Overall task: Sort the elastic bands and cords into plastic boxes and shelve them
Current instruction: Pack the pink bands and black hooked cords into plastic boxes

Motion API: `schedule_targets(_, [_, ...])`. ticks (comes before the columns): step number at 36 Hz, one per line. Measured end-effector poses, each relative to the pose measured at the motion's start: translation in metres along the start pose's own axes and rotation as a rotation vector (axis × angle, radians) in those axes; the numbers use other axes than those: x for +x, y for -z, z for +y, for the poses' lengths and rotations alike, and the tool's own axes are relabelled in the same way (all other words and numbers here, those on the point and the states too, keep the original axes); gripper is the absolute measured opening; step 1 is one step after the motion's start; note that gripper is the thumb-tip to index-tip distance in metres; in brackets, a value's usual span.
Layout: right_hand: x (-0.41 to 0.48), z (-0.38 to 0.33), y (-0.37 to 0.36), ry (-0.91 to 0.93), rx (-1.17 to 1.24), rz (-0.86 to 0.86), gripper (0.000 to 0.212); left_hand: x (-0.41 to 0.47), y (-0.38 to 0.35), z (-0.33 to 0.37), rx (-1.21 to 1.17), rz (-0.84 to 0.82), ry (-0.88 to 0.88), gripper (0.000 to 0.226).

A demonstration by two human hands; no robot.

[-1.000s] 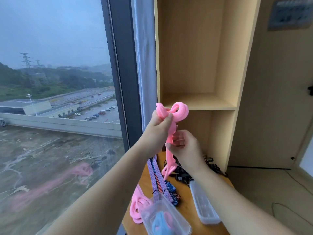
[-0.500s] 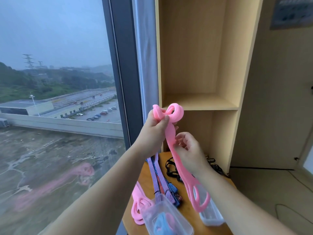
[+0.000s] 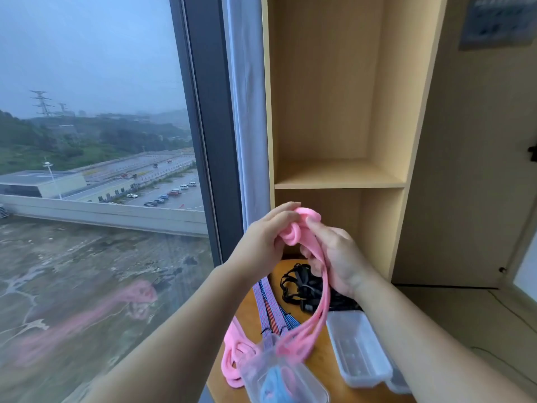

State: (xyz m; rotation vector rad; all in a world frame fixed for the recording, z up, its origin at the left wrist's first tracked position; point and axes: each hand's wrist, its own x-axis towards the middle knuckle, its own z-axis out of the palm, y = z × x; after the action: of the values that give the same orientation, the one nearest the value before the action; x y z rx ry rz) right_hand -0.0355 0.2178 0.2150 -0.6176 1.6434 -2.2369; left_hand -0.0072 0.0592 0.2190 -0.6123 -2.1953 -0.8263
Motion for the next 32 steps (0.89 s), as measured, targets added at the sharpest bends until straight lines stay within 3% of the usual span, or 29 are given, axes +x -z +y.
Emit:
schedule_targets(2, [0.001, -0.001, -0.001, -0.029, -0.029, 0.062, 0.055, -0.003, 0.0, 0.001, 0.037, -0.039, -0.019, 0.048])
schedule_targets(6, [0.003, 0.006, -0.001, -0.069, -0.116, 0.187, 0.056, -0.012, -0.006, 0.005, 0.002, -0.076, -0.024, 0.058])
schedule_targets(11, [0.001, 0.009, -0.002, -0.103, -0.166, 0.213, 0.061, -0.021, -0.009, 0.004, -0.05, -0.101, 0.05, 0.059])
schedule_targets(16, [0.003, 0.012, -0.001, -0.141, -0.132, 0.221, 0.05, -0.021, -0.007, 0.004, -0.07, -0.118, 0.069, 0.057])
schedule_targets(19, [0.002, 0.012, -0.003, -0.112, -0.123, 0.212, 0.04, -0.021, -0.006, 0.001, -0.171, -0.098, 0.08, 0.059])
schedule_targets(23, [0.004, 0.01, -0.002, -0.051, -0.112, 0.229, 0.032, -0.025, -0.007, 0.001, -0.535, -0.119, 0.342, 0.072])
schedule_targets(27, [0.003, 0.008, 0.002, -0.009, -0.18, 0.17, 0.028, -0.019, -0.004, 0.0, -0.974, -0.111, 0.627, 0.045])
schedule_targets(32, [0.002, 0.011, 0.004, 0.003, -0.244, 0.144, 0.037, -0.015, -0.004, 0.007, -0.738, -0.075, 0.561, 0.026])
